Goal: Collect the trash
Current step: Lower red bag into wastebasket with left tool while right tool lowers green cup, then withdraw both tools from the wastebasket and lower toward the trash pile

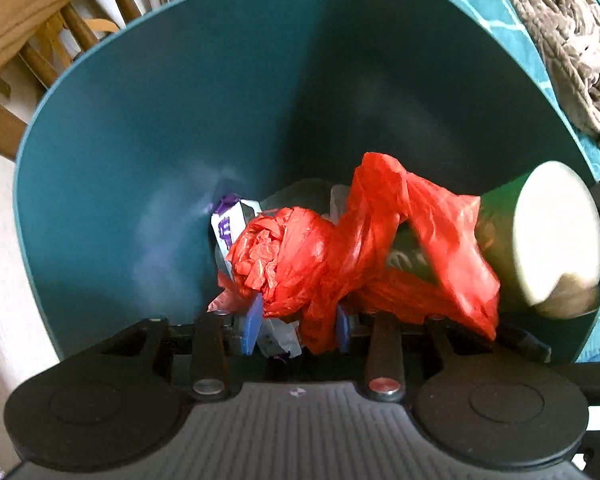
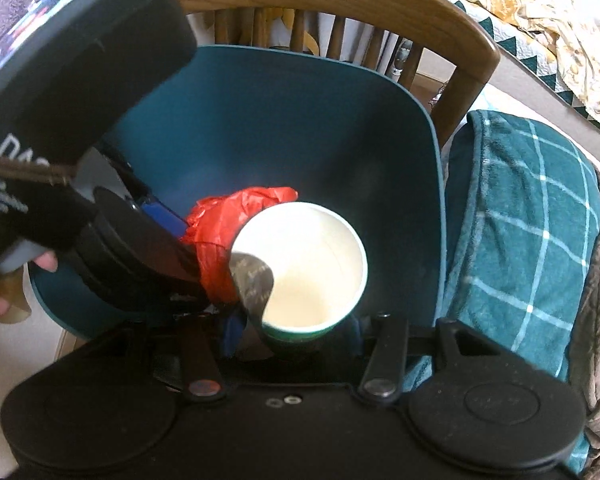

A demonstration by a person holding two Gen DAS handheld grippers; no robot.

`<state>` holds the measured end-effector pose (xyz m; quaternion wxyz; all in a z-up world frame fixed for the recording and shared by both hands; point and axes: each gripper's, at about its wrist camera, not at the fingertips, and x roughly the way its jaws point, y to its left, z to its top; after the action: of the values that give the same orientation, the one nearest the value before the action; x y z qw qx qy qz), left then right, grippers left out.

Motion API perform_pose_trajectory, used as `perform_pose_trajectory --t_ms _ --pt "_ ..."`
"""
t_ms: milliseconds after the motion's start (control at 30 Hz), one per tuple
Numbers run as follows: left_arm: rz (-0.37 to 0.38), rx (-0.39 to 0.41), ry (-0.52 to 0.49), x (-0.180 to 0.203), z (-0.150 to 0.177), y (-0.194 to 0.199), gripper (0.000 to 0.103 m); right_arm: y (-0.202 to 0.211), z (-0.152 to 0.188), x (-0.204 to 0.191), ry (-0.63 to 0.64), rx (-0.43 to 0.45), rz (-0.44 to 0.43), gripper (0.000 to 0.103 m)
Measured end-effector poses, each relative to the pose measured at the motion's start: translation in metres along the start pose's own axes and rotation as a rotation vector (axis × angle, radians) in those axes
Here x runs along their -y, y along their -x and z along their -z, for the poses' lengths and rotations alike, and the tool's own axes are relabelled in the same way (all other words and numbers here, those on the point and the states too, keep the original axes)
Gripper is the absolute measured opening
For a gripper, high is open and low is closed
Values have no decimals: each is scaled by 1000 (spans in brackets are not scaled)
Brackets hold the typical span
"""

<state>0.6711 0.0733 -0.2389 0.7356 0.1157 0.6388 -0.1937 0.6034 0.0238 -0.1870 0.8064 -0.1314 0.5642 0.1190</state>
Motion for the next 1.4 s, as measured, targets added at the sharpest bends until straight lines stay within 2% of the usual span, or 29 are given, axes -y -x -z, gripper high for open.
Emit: perform_pose_trajectory --t_ms 67,133,400,667,733,767,967,1067,1200,1300,1400 --pt "2 -3 -6 1 1 -1 36 -1 -1 1 1 -6 -6 50" --pt "-7 0 -3 1 1 -1 46 -2 -2 2 3 -13 -11 50" --pt "-7 40 -12 7 9 16 56 12 4 5 -5 13 -11 56" --pt "-7 126 23 14 28 56 64 54 23 11 -30 111 -31 62" --pt "-12 151 37 17 32 69 64 67 29 16 -50 139 -44 67" --pt "-8 164 38 21 36 75 64 74 33 20 -64 155 -53 70" --pt "-32 251 78 49 60 111 66 111 59 39 -93 220 -104 71" --pt "-21 284 108 64 76 127 66 130 78 47 -94 254 -123 73" --pt "-64 325 137 89 102 143 67 152 103 56 -89 295 -157 76" --pt "-77 347 180 107 123 152 75 167 125 64 -83 316 -195 79" --pt "-88 368 210 126 145 159 76 179 147 68 -63 334 -220 83"
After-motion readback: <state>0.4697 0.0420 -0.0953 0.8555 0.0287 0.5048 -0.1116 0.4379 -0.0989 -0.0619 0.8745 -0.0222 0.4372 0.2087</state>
